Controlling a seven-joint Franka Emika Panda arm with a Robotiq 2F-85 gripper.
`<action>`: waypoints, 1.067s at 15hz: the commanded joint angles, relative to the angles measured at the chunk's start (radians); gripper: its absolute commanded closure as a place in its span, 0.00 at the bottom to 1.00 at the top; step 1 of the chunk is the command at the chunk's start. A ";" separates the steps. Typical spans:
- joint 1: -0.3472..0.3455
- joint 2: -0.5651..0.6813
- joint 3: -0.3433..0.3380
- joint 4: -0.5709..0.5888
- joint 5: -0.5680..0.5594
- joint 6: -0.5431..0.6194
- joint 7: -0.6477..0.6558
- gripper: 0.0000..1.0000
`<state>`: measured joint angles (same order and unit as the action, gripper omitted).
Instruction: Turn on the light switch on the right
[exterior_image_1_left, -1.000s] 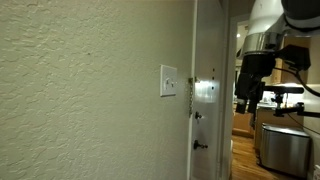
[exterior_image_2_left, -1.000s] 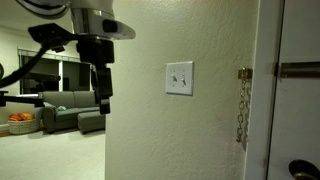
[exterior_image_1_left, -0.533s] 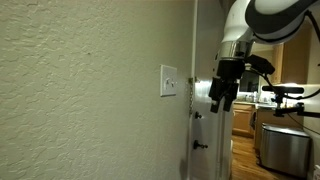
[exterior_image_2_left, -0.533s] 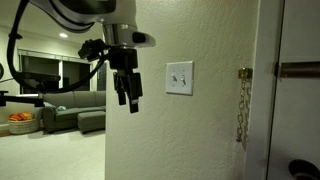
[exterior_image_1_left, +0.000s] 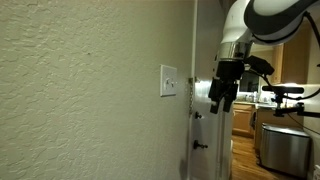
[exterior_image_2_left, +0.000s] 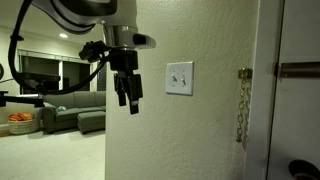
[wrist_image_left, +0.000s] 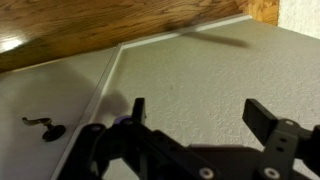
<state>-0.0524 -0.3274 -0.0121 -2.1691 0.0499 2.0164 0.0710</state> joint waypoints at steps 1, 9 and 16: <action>0.001 0.028 -0.005 0.022 -0.008 0.029 0.008 0.00; 0.004 0.197 -0.018 0.182 -0.008 0.214 -0.047 0.00; 0.002 0.274 -0.026 0.303 -0.004 0.276 -0.171 0.00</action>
<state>-0.0528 -0.0610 -0.0246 -1.9018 0.0497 2.2658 -0.0354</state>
